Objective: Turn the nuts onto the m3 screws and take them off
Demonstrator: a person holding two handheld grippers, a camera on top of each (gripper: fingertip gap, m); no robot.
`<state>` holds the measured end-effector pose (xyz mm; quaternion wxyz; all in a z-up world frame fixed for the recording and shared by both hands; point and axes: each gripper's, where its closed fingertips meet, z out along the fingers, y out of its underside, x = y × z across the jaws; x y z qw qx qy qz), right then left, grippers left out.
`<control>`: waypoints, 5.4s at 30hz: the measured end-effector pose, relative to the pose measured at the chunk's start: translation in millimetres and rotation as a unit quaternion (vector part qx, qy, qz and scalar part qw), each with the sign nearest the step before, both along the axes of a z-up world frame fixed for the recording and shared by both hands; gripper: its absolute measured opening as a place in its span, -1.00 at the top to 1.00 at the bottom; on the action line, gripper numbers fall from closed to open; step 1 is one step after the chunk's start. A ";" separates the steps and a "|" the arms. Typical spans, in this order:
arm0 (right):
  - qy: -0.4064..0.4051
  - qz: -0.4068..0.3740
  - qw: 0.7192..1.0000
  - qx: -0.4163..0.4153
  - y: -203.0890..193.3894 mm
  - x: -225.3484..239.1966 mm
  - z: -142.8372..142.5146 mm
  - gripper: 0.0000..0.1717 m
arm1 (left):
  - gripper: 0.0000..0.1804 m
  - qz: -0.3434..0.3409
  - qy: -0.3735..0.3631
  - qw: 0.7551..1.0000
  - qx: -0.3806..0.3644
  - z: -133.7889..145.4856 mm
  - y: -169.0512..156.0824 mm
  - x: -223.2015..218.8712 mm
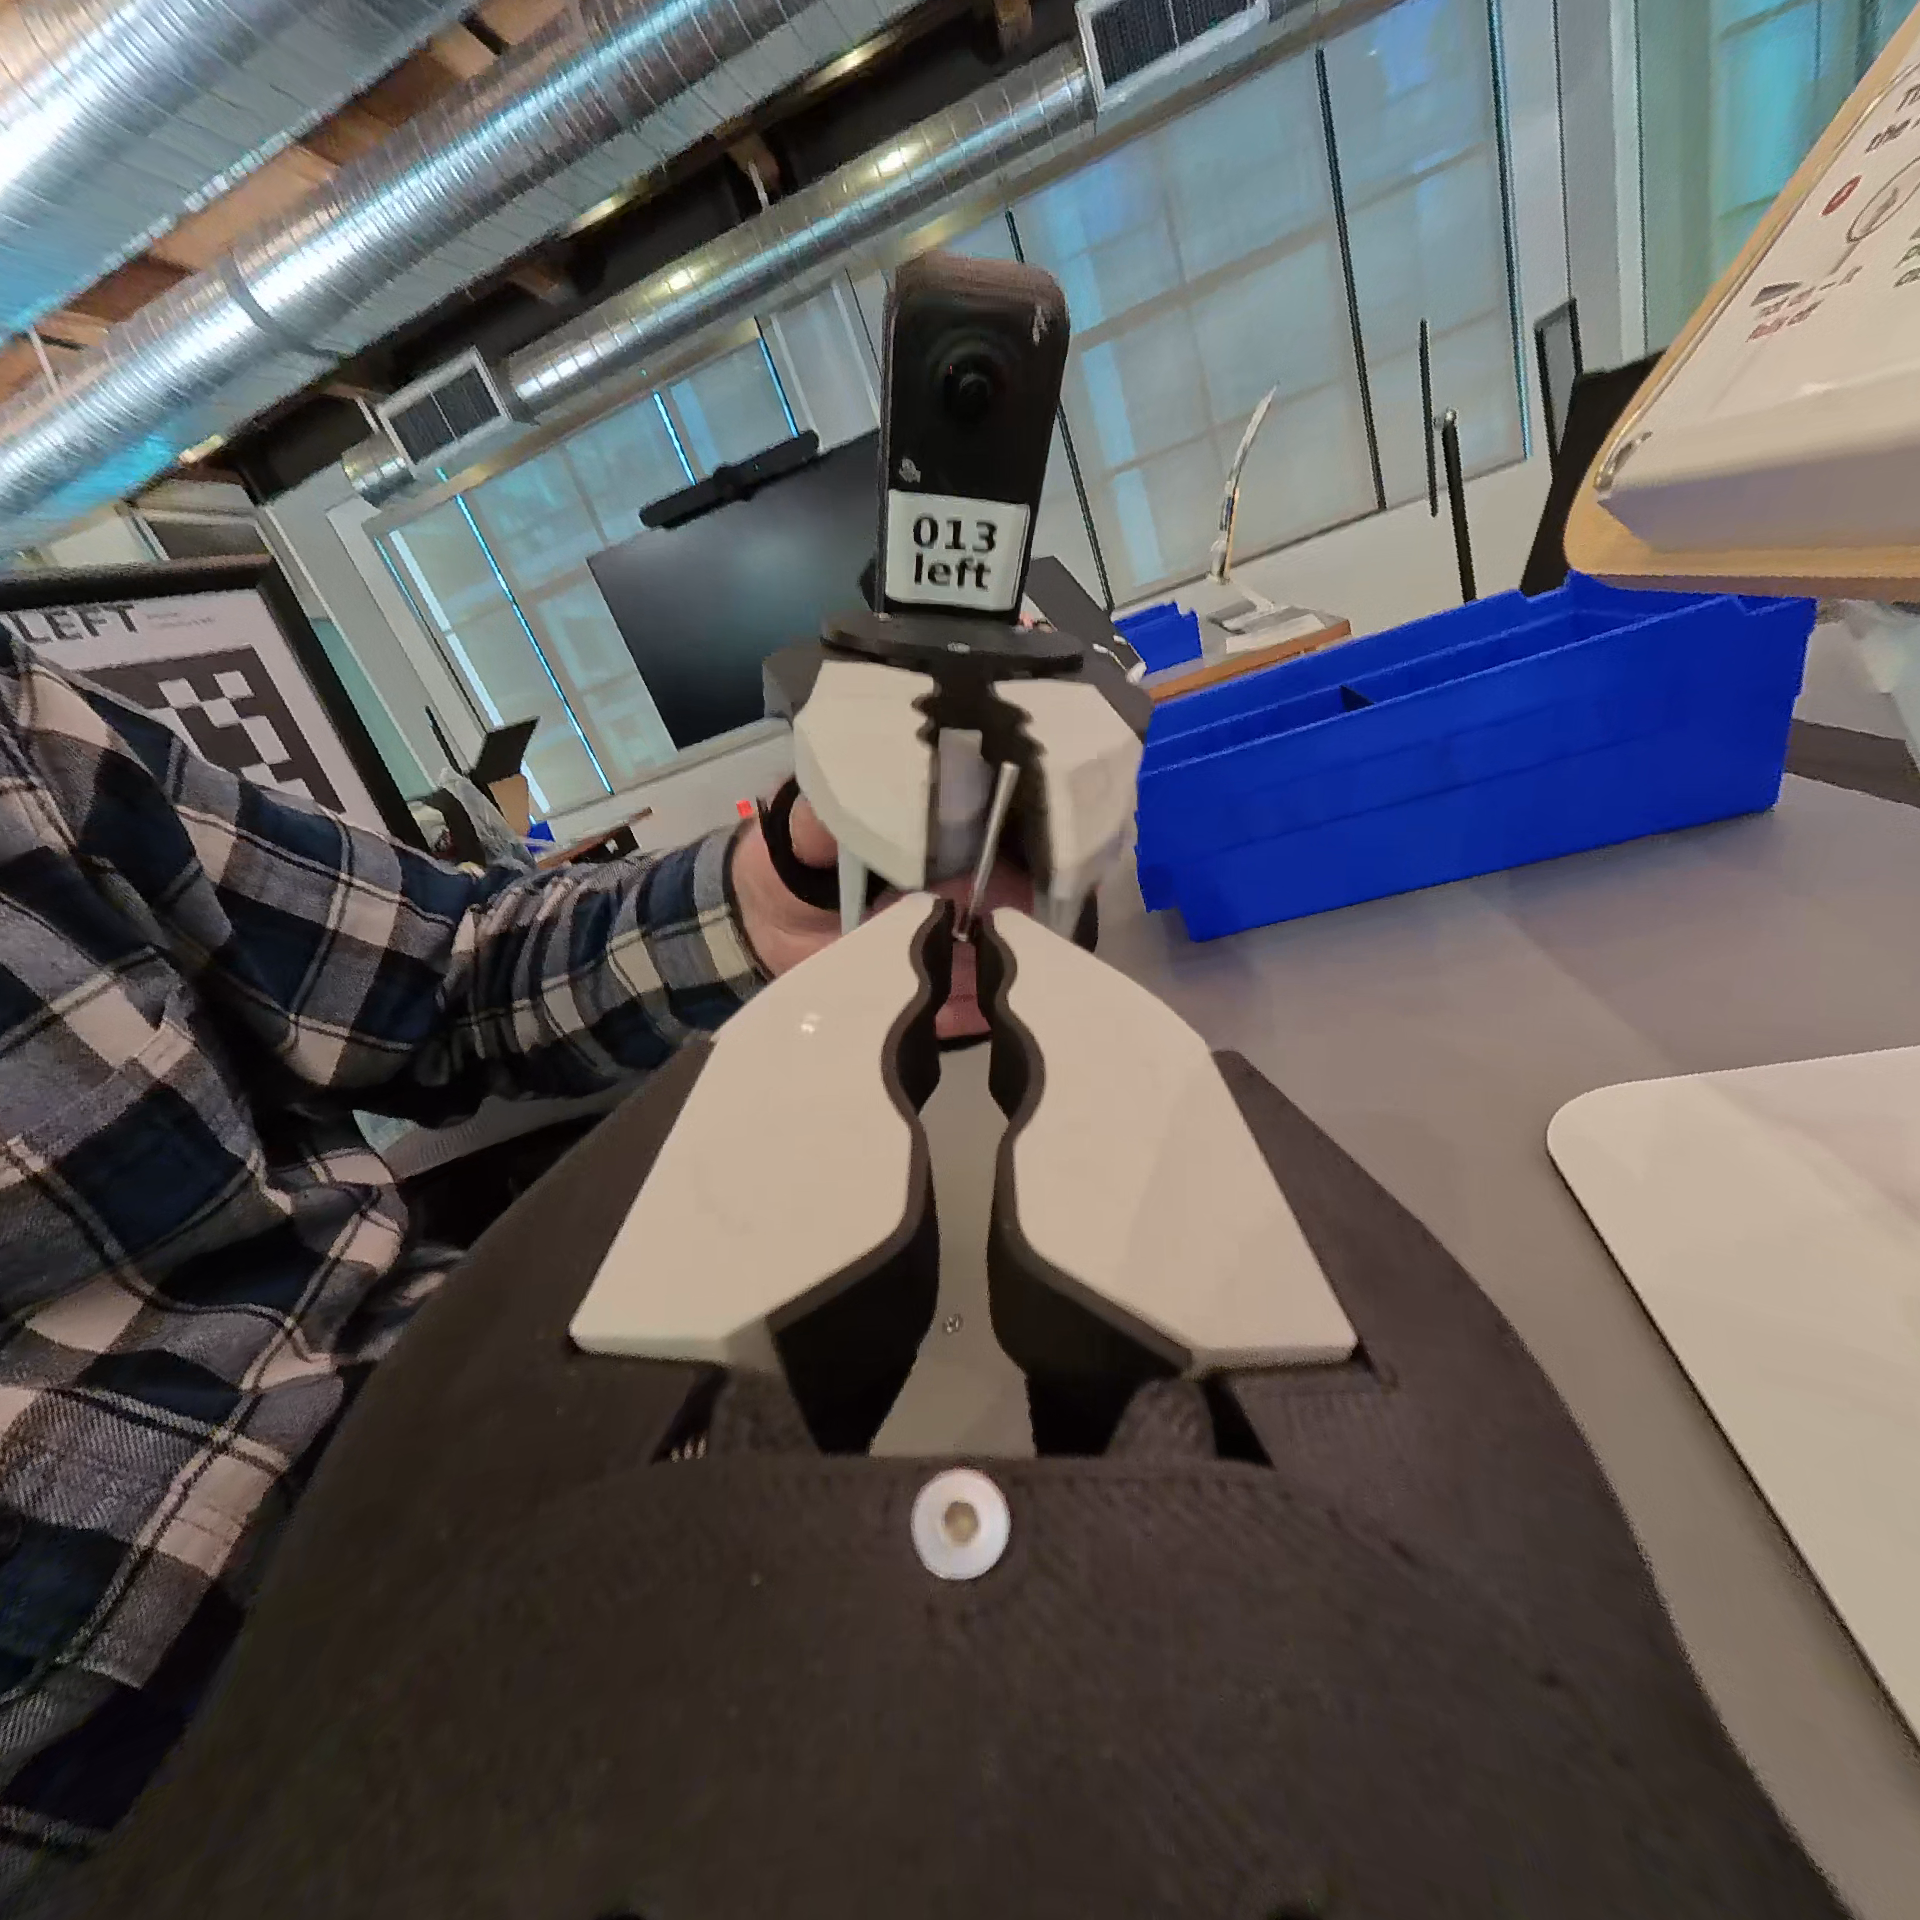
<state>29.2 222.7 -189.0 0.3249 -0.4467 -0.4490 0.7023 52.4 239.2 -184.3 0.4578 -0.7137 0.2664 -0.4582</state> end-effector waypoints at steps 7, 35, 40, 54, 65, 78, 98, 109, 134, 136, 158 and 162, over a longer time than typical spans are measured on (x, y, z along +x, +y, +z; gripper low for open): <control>0.012 -0.009 1.000 -0.005 1.0 -0.3 1.2 0.94 | 0.99 0.005 -0.012 1.000 0.013 0.5 -0.9 0.4; 0.015 -0.002 0.998 0.056 5.3 14.6 11.4 0.97 | 0.98 -0.012 0.062 0.997 0.041 -16.8 -8.3 13.2; 0.013 0.005 0.998 0.053 3.0 13.4 10.7 0.93 | 0.98 -0.010 0.063 0.997 0.043 -17.0 -8.3 12.8; 0.019 -0.012 0.998 0.055 7.2 17.0 17.0 0.97 | 0.81 -0.013 0.028 0.999 0.042 -21.4 -9.3 17.9; 0.022 -0.013 0.998 0.059 5.9 16.7 18.2 0.97 | 0.98 -0.017 0.010 0.998 0.056 -15.6 -10.0 16.3; -0.051 -0.010 0.993 0.104 10.3 16.6 -1.0 0.81 | 0.98 0.015 0.001 0.995 0.095 -7.8 -3.9 -36.4; -0.381 0.137 0.834 0.375 -67.4 -25.7 -135.1 0.84 | 0.99 0.050 0.035 0.988 0.143 -34.5 35.6 -90.1; -0.437 0.135 0.805 0.376 -68.7 -27.1 -149.6 0.86 | 0.99 0.048 0.052 0.987 0.146 -39.2 34.2 -90.5; -0.501 0.080 0.784 0.356 -74.5 -28.2 -150.5 0.89 | 0.98 0.038 0.053 0.987 0.147 -37.5 30.7 -86.4; -0.504 0.078 0.783 0.357 -73.9 -28.6 -150.6 0.90 | 0.98 0.037 0.052 0.987 0.148 -37.3 30.3 -86.0; -0.467 0.070 0.819 0.325 -68.8 -27.8 -128.4 0.95 | 0.98 0.024 0.052 0.988 0.145 -40.8 27.7 -80.4; -0.451 0.054 0.831 0.321 -54.6 -23.7 -106.1 0.94 | 0.98 0.011 0.054 0.988 0.143 -44.1 24.6 -73.2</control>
